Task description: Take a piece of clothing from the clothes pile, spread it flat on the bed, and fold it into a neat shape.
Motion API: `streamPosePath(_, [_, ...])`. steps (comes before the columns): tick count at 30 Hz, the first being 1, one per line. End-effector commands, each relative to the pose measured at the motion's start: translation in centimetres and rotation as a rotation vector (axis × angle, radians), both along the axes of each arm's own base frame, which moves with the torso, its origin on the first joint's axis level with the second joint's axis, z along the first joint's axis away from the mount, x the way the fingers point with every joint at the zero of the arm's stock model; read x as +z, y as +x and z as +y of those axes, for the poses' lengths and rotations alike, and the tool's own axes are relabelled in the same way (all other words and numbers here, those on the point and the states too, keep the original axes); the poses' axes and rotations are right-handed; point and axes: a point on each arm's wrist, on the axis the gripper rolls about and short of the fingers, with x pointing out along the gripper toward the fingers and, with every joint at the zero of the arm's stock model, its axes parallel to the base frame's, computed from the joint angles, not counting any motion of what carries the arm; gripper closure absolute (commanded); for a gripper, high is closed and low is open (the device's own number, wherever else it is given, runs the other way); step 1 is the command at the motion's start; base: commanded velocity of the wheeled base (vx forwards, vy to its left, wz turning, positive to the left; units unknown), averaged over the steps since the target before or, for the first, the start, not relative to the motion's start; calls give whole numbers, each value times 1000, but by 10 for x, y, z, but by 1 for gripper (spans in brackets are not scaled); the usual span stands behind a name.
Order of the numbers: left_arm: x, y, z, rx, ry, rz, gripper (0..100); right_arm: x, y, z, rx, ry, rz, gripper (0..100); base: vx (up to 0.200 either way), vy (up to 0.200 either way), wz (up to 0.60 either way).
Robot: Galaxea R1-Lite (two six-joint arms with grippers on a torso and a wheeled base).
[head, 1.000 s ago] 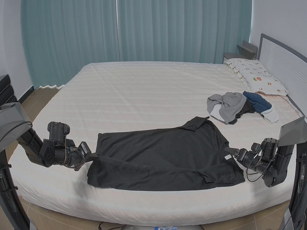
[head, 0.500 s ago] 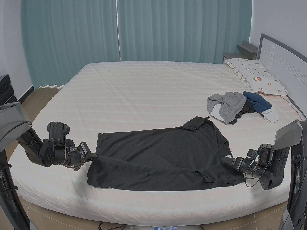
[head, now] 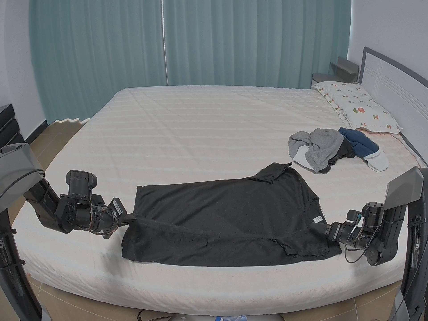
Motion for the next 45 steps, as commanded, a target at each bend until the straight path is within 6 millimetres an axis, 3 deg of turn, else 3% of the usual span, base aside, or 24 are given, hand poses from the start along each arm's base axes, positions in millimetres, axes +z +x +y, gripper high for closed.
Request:
streamPosePath(1, [0,0,0,1,-1,1,100,-7,-2,-7,-9,-16,6,0,0,0,0])
streamPosePath(5, [0,0,0,2,0,1,100,-8,-3,-6,-7,-16,11,0,0,0,0])
streamPosePath(6, [0,0,0,0,-1,1,100,-7,-3,-6,-6,-14,10,100,0,0,0])
streamPosePath(19, [4,-1,0,10,8,-5,100,5,-10,-11,-13,-8,0,100,0,0,0])
streamPosePath(27, [23,-9,-2,1,15,-13,100,23,-21,-17,-35,27,-7,100,0,0,0])
streamPosePath(32, [33,-18,0,-27,47,-1,100,47,-41,-17,-8,67,-17,100,0,0,0])
streamPosePath(45, [57,-60,4,-52,80,29,100,85,-96,-19,24,103,-31,100,0,0,0])
